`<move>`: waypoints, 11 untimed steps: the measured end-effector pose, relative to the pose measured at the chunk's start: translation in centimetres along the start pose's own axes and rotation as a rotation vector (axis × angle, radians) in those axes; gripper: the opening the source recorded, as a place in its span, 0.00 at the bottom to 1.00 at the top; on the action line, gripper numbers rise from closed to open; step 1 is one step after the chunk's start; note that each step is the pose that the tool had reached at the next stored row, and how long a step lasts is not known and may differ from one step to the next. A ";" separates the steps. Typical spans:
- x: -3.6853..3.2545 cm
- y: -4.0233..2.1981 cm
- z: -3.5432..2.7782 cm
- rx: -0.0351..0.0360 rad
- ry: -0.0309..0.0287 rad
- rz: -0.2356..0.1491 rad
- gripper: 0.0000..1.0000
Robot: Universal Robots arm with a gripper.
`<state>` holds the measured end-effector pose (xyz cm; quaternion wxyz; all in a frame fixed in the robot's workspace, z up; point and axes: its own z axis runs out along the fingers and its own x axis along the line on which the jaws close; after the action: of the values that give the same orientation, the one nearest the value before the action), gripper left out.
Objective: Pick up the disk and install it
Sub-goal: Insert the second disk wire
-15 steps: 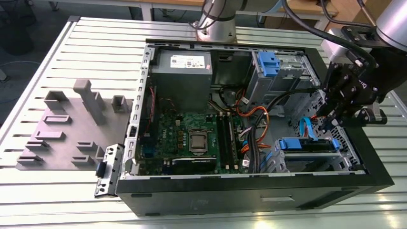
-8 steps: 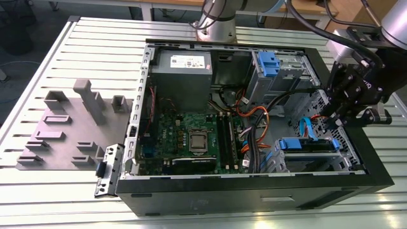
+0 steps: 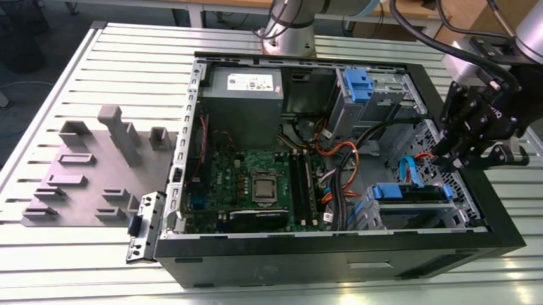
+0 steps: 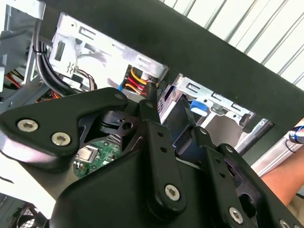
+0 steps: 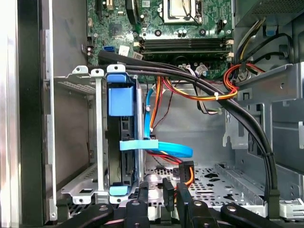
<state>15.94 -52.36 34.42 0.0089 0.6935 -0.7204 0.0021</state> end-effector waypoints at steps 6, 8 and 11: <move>-0.02 -0.07 0.04 0.0000 0.0003 0.000 0.37; -0.02 -0.07 0.04 0.0000 0.0003 0.000 0.37; -0.02 -0.07 0.04 0.0001 0.0004 0.000 0.37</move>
<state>16.01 -52.35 34.38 0.0090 0.6935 -0.7204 0.0022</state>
